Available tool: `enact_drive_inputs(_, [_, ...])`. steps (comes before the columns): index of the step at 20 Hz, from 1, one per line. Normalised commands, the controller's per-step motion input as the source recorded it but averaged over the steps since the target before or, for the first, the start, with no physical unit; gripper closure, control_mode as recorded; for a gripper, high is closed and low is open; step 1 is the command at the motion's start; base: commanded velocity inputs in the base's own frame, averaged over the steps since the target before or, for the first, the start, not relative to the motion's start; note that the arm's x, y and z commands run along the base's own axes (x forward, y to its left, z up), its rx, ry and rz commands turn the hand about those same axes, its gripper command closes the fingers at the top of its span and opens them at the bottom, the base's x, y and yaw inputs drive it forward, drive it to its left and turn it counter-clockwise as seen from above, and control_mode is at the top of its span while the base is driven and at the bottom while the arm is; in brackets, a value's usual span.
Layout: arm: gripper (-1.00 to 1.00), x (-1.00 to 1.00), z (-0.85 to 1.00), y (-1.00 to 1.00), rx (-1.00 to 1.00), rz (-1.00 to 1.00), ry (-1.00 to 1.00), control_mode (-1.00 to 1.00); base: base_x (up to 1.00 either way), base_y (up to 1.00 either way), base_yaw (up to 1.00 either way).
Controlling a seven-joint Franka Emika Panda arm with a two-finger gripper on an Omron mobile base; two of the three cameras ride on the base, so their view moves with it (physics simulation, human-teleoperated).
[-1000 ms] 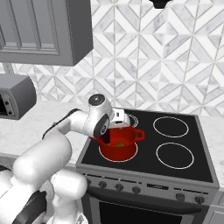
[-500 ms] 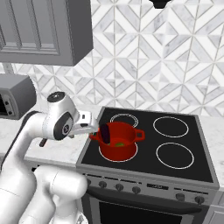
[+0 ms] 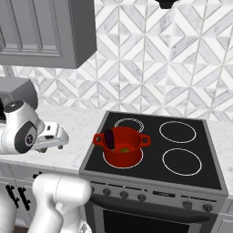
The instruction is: Put the eggplant and lime in the pot. Retrieve the spatula and lightly stir the vegetables in the pot.
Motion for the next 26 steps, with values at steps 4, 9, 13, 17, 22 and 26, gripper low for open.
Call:
enact_drive_inputs(4, [-1.00, 0.16, -0.06, 1.00, 0.02, 0.00, 0.17, -1.00, 0.00, 0.00, 0.00])
enact_drive_inputs(9, [-1.00, 0.42, -0.44, 0.92, 0.09, -0.01, 0.12, -1.00, 0.00, 0.00, 0.00])
enact_drive_inputs(13, [-1.00, 0.38, -0.31, 0.74, 0.07, 0.00, 0.00, -1.00, 0.00, 0.00, 0.00])
enact_drive_inputs(17, [-1.00, 0.54, -0.54, 0.05, 0.07, 0.00, 0.00, -1.00, 0.00, 0.00, 0.00])
enact_drive_inputs(22, [-1.00, 0.80, -0.58, 0.03, 0.13, 0.00, 0.01, -1.00, 0.00, 0.00, 0.00])
enact_drive_inputs(26, [-1.00, 0.45, -0.48, 0.34, 0.11, 0.00, 0.03, -1.00, 0.00, 0.00, 0.00])
